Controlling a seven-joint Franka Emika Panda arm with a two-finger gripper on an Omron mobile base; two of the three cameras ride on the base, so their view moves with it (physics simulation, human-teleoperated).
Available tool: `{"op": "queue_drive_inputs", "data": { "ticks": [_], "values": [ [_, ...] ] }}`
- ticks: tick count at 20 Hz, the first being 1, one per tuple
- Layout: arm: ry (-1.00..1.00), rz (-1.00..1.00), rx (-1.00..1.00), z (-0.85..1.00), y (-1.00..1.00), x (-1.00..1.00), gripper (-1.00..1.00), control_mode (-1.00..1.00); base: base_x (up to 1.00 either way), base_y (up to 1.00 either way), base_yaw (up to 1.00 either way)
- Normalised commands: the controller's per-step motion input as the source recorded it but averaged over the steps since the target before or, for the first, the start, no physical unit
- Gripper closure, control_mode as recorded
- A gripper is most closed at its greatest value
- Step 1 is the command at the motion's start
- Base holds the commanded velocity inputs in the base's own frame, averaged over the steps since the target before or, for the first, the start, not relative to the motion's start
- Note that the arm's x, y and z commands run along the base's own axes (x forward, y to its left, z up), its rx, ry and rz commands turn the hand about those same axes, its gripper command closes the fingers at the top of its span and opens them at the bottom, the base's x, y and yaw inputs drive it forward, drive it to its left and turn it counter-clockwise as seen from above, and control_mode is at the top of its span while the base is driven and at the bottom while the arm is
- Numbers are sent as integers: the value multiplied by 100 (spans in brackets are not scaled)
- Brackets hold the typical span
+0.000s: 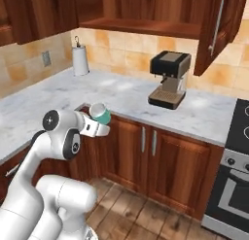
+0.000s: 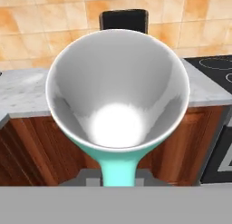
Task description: Move the mug from next to the sink to the open cabinet. Then, move the bowl with the onion to the fridge to clear the area for faucet cleaning.
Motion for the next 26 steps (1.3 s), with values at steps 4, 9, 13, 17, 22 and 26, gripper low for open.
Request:
{"op": "queue_drive_inputs", "data": {
  "ticks": [4, 9, 13, 17, 22, 26],
  "values": [
    [0, 0, 0, 0, 0, 0, 100, 100, 100, 85, -31],
    [0, 0, 0, 0, 0, 0, 100, 100, 100, 44, -23],
    [0, 0, 0, 0, 0, 0, 100, 100, 90, -22, -16],
    [0, 0, 0, 0, 0, 0, 100, 100, 67, -4, -14],
    [0, 0, 0, 0, 0, 0, 100, 100, 99, 21, -13],
    [0, 0, 0, 0, 0, 0, 100, 100, 59, 22, -5]
  ]
}}
